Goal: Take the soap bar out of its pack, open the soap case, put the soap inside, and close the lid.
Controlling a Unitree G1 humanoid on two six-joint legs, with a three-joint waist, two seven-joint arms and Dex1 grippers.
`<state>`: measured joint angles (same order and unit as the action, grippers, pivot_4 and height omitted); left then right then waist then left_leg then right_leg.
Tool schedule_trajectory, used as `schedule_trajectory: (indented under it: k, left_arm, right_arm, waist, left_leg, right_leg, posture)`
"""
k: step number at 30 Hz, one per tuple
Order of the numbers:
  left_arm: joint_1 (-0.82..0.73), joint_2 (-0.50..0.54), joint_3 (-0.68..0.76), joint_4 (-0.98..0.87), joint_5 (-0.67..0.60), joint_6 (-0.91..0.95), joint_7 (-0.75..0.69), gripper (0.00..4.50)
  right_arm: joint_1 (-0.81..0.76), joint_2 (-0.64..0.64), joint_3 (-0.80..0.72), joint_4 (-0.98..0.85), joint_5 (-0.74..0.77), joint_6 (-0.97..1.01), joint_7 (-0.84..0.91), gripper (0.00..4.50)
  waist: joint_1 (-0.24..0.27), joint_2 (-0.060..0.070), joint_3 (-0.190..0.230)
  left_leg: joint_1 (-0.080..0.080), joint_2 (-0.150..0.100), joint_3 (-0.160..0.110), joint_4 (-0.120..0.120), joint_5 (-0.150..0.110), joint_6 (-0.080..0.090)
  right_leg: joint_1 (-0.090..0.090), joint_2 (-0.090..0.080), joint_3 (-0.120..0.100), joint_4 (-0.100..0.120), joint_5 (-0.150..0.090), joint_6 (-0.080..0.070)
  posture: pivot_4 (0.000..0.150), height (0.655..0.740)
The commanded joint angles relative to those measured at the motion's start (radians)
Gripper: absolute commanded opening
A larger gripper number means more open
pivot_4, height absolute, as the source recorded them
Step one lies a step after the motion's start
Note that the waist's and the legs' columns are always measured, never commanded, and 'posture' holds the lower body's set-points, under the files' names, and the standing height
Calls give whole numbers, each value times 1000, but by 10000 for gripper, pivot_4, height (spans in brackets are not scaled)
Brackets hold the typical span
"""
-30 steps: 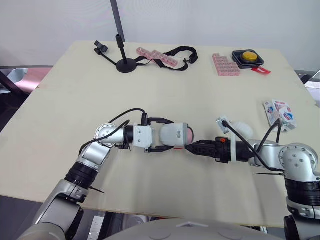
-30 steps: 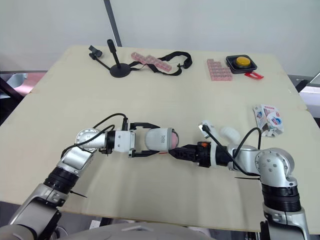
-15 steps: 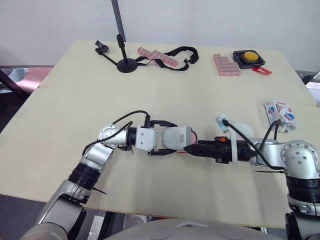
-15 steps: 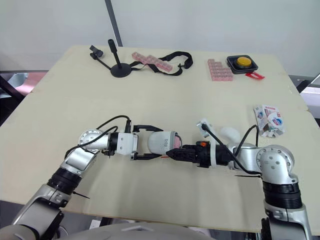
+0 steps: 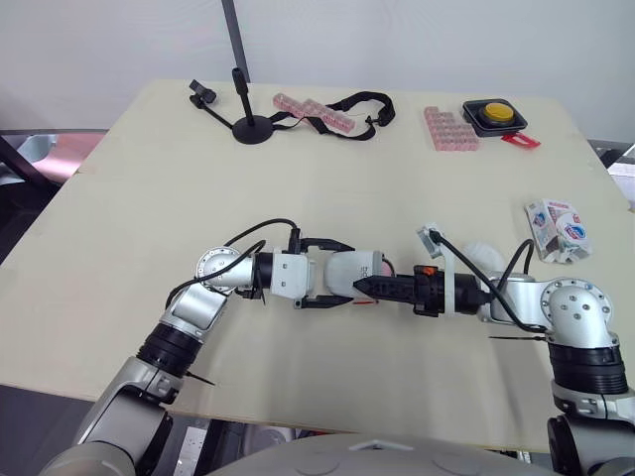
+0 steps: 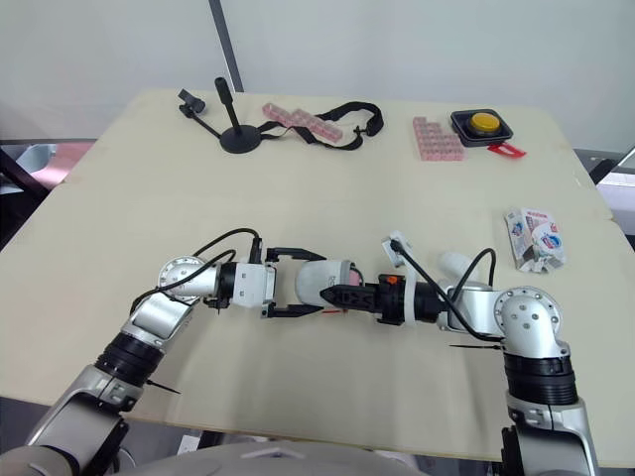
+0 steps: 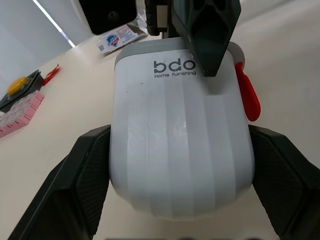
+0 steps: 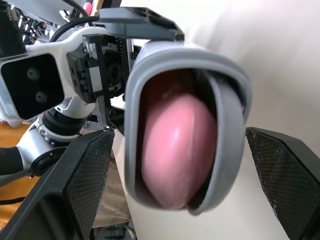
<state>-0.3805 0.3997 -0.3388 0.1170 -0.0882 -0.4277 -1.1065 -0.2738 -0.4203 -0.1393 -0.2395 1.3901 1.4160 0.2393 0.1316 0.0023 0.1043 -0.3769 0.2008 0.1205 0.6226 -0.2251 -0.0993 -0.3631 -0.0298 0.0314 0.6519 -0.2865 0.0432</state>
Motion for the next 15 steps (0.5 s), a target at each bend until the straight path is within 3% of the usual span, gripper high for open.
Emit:
schedule_trajectory:
  k: [1, 2, 4, 15]
  left_arm:
    - [0, 1, 4, -41, -23, -3, 9, 34753]
    - [1, 1, 4, -41, -22, -3, 10, 34753]
    - [1, 2, 4, -40, -20, -2, 10, 34753]
    - [-1, 1, 2, -36, -18, -2, 12, 34753]
  right_arm:
    - [-15, 9, 3, 1, 37, -18, -8, 44815]
    - [-17, 10, 6, 2, 34, -20, -8, 44815]
    - [-18, 9, 11, 3, 29, -25, -5, 39437]
    - [6, -5, 9, -9, 43, -34, -1, 39437]
  waist:
    - [-1, 0, 0]
    - [-1, 0, 0]
    - [-1, 0, 0]
    - [-1, 0, 0]
  left_leg:
    - [0, 0, 0, 0, 0, 0]
    - [0, 0, 0, 0, 0, 0]
    - [0, 0, 0, 0, 0, 0]
    - [0, 0, 0, 0, 0, 0]
  right_leg:
    - [0, 0, 0, 0, 0, 0]
    - [0, 0, -1, 0, 0, 0]
    - [0, 0, -1, 0, 0, 0]
    - [0, 0, -2, 0, 0, 0]
  posture:
    - [1500, 7395]
    - [1500, 7395]
    - [1500, 7395]
    - [1500, 7395]
